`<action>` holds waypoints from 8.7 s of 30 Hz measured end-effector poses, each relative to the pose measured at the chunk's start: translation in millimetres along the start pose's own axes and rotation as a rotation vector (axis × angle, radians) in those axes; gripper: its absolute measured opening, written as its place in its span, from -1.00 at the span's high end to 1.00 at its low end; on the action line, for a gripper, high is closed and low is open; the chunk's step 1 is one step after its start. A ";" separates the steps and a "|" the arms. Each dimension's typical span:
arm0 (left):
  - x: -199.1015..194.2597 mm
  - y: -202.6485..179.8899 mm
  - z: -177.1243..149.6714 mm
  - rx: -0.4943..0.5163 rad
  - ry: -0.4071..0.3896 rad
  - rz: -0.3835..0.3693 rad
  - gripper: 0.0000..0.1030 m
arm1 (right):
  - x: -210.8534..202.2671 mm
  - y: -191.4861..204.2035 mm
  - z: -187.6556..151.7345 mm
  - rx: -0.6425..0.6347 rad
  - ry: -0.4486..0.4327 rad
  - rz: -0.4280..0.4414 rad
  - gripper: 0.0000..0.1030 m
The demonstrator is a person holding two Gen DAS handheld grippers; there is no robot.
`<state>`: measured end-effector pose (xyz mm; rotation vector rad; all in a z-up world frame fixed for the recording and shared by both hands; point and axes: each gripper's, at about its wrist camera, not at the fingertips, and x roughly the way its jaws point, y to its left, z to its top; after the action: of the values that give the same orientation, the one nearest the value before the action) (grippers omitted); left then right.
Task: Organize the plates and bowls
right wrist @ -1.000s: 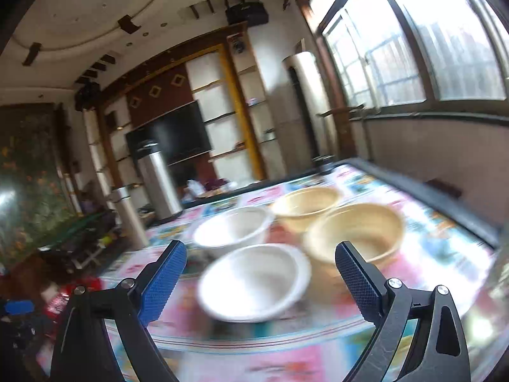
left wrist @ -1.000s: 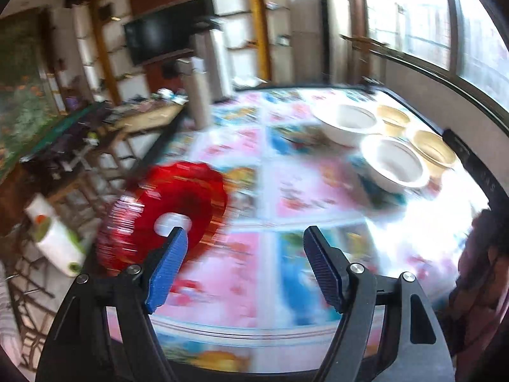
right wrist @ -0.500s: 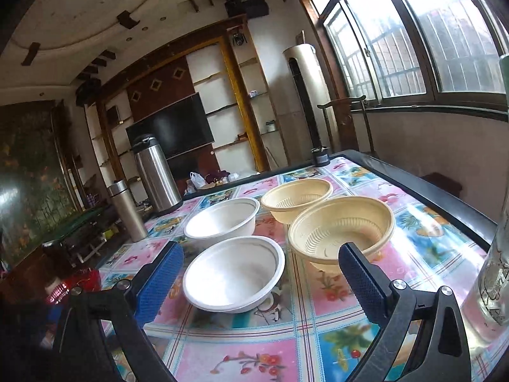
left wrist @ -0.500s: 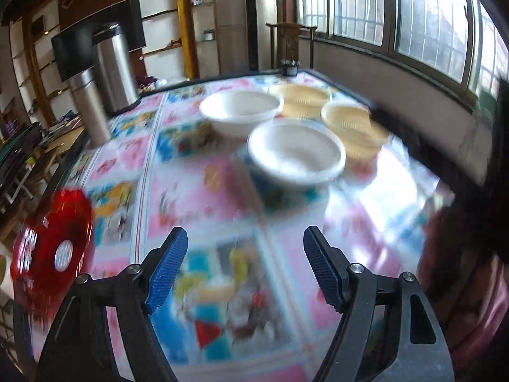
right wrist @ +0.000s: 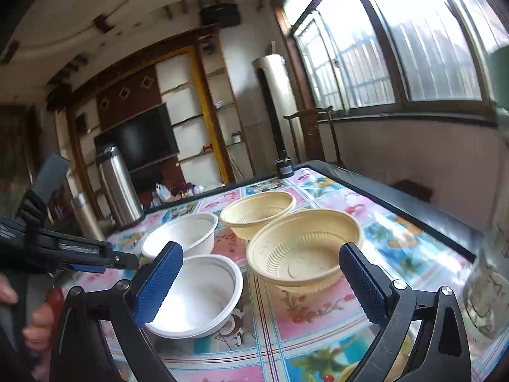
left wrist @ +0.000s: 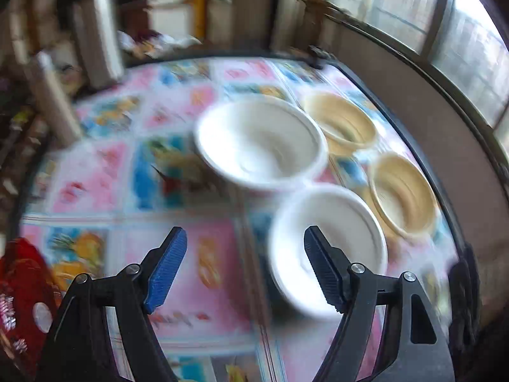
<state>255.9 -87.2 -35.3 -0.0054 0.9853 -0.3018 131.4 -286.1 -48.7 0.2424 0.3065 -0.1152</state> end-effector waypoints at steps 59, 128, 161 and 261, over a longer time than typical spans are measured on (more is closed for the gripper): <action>36.2 14.1 -13.7 -0.144 0.089 -0.334 0.18 | 102.4 -36.2 -22.6 0.558 0.532 0.288 -0.51; -17.2 31.0 -77.9 -0.220 -0.063 -0.110 0.84 | 89.7 20.5 -21.9 0.253 0.559 0.319 0.78; -172.4 193.1 -163.9 -0.410 -0.296 0.277 0.84 | 21.3 263.9 -57.0 0.035 0.554 0.696 0.76; -106.9 109.1 -133.9 -0.131 -0.151 0.557 -0.39 | 13.7 205.6 -26.0 -0.167 0.121 0.344 -0.84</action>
<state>118.2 62.0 -37.5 0.1237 0.8172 0.2710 167.5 -82.3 -32.1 0.1340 0.3878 0.2649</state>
